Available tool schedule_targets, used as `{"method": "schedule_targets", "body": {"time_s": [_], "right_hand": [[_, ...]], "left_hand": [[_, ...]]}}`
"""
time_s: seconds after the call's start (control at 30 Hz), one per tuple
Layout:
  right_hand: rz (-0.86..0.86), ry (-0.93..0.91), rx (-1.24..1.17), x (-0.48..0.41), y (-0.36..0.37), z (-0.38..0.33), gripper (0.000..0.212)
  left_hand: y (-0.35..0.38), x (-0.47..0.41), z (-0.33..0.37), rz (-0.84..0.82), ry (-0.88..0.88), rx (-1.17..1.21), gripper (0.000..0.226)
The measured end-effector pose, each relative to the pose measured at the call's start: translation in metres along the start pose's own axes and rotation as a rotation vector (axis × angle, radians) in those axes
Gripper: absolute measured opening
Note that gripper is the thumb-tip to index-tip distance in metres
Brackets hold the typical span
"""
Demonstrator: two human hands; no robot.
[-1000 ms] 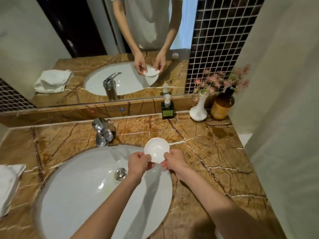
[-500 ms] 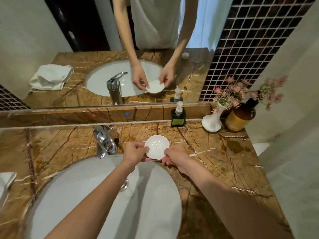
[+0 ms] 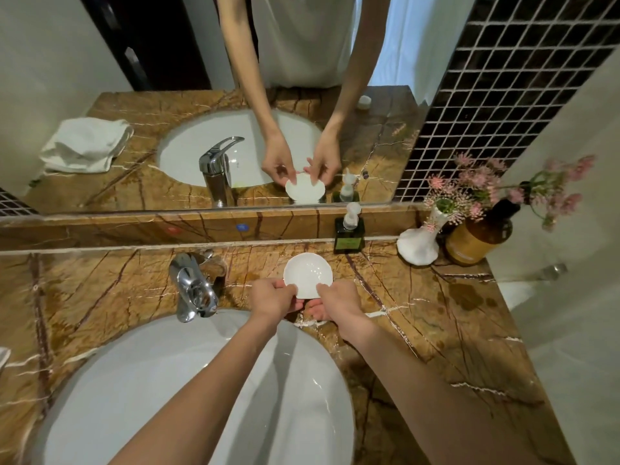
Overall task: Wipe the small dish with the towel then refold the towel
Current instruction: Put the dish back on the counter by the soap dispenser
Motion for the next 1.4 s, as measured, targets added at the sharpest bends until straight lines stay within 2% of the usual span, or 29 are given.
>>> {"method": "schedule_targets", "body": {"time_s": [0.4,0.63,0.73,0.9,1.0,1.1,1.2,1.3,1.4], "right_hand": [[0.029,-0.022,0.153,-0.012,0.003,0.001,0.020],[0.045,-0.036,0.217,-0.013,0.005,0.001,0.020],[0.084,-0.099,0.351,-0.012,0.004,-0.004,0.020],[0.183,-0.371,0.759,-0.010,0.002,-0.023,0.015],[0.179,-0.475,0.903,-0.011,0.001,-0.033,0.016],[0.131,-0.560,0.988,-0.015,0.001,-0.040,0.021],[0.091,-0.624,1.067,-0.019,0.004,-0.046,0.019],[0.146,-0.646,0.980,-0.016,0.002,-0.045,0.027],[0.278,-0.558,0.800,-0.005,-0.005,-0.033,0.035]], "left_hand": [[0.000,-0.010,-0.003,0.042,-0.038,-0.016,0.038],[-0.001,-0.010,-0.006,0.033,-0.055,0.009,0.032],[0.002,-0.005,-0.006,0.009,-0.113,-0.002,0.024],[0.009,0.010,-0.007,-0.191,-0.188,0.003,0.021],[-0.002,0.009,-0.007,-0.189,-0.102,-0.107,0.029],[-0.019,0.000,-0.004,-0.015,0.182,-0.422,0.037],[-0.026,-0.011,0.004,0.074,0.380,-0.599,0.021],[-0.021,-0.022,0.015,0.022,0.509,-0.737,0.022],[-0.012,-0.031,0.025,0.028,0.612,-0.863,0.024]]}}
Point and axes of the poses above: each hand's wrist, its own x-axis away from the middle knuckle, its own y-axis out of the palm, z = x × y, the point moved 2 cm from there along -x, towards the middle knuckle, and after that the axes turned 8 degrees about -x, right-handed, at the moved point
